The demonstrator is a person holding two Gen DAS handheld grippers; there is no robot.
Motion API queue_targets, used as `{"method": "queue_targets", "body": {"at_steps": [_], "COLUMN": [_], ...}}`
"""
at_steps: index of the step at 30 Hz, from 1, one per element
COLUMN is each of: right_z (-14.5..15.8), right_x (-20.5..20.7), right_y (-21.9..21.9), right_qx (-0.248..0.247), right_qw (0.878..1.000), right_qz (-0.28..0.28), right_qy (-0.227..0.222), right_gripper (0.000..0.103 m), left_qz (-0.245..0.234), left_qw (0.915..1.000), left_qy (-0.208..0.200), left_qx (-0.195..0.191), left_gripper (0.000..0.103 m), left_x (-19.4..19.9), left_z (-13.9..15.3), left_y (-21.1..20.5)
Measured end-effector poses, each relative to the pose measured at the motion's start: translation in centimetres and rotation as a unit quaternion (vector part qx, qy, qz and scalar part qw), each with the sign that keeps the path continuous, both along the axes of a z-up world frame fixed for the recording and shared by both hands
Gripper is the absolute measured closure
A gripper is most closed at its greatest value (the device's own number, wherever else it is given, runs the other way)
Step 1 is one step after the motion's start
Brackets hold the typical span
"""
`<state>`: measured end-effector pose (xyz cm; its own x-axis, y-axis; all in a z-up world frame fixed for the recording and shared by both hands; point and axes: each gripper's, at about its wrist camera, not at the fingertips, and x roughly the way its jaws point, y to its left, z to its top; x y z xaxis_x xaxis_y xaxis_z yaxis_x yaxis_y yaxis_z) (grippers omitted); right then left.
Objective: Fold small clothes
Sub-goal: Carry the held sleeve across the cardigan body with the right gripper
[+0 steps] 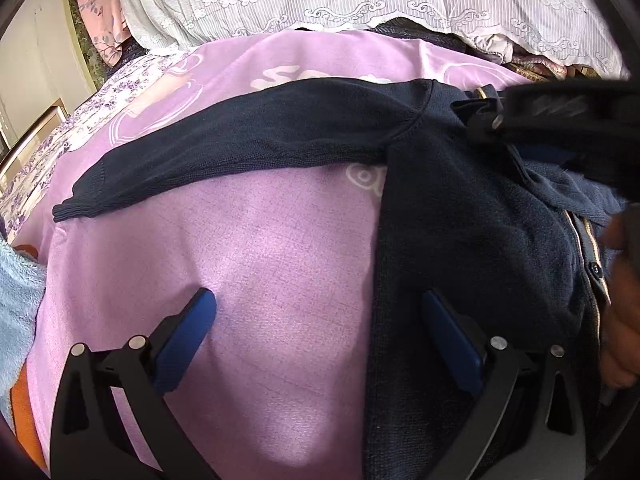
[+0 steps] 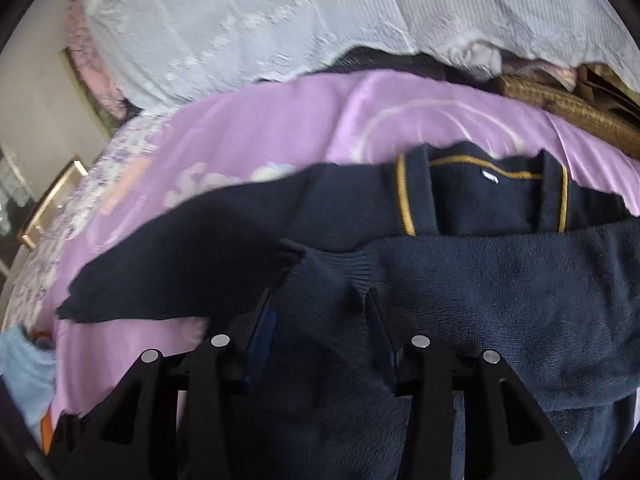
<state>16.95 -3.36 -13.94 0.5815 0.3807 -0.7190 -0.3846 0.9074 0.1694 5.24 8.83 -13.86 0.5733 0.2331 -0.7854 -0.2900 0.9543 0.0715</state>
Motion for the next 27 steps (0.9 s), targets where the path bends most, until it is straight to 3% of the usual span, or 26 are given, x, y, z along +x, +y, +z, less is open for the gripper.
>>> {"method": "queue_targets", "body": {"at_steps": [3,6,7,9,12,15,18,20,22,24,27], "right_z": [2.2,2.9,2.7,1.3,-2.2,-2.3,-1.0,-0.1,-0.6,-2.0,-1.4], "right_x": [-1.7,-1.7,-1.3,-0.3,1.3,1.1,0.3,-0.1,0.0,0.4,-0.3], "right_y": [-1.4,-3.1,-3.7,-3.8,-3.2,-3.0,-3.7,-4.1,-4.1,-4.1,-4.9], "right_qx": [0.024,0.048,0.037,0.029,0.001,-0.009,0.011,0.023,0.014,0.002,0.031], "right_qw": [0.999,0.998,0.998,0.998,0.995,0.996,0.996,0.997,0.997,0.996,0.995], "right_qz": [0.010,-0.020,-0.043,-0.062,-0.072,-0.071,-0.071,-0.066,-0.056,-0.046,-0.051], "right_qy": [-0.036,-0.040,-0.034,-0.005,0.063,0.057,0.053,0.037,0.054,0.074,0.077], "right_gripper": [0.057,0.060,0.074,0.086,0.088,0.088,0.087,0.086,0.083,0.082,0.082], "left_qz": [0.000,0.000,0.000,0.000,0.000,0.000,-0.006,-0.016,-0.020,-0.016,0.004], "left_qw": [1.0000,1.0000,1.0000,1.0000,1.0000,1.0000,0.9999,0.9992,0.9958,0.9900,0.9776], "left_qy": [0.000,0.000,0.000,0.000,0.000,0.000,0.004,0.013,0.010,0.001,-0.014], "left_qx": [0.000,0.000,0.000,-0.001,-0.001,-0.002,-0.009,-0.035,-0.089,-0.140,-0.210], "left_gripper": [0.004,0.004,0.004,0.004,0.004,0.004,0.004,0.004,0.004,0.004,0.004], "left_x": [0.0,0.0,0.0,0.0,0.0,0.0,0.1,0.2,0.3,0.4,0.7], "left_z": [0.0,0.0,0.0,0.0,0.0,0.0,0.2,0.6,1.5,2.4,2.8], "left_y": [0.0,0.1,0.0,0.0,0.1,0.1,0.4,1.3,3.2,5.6,10.4]}}
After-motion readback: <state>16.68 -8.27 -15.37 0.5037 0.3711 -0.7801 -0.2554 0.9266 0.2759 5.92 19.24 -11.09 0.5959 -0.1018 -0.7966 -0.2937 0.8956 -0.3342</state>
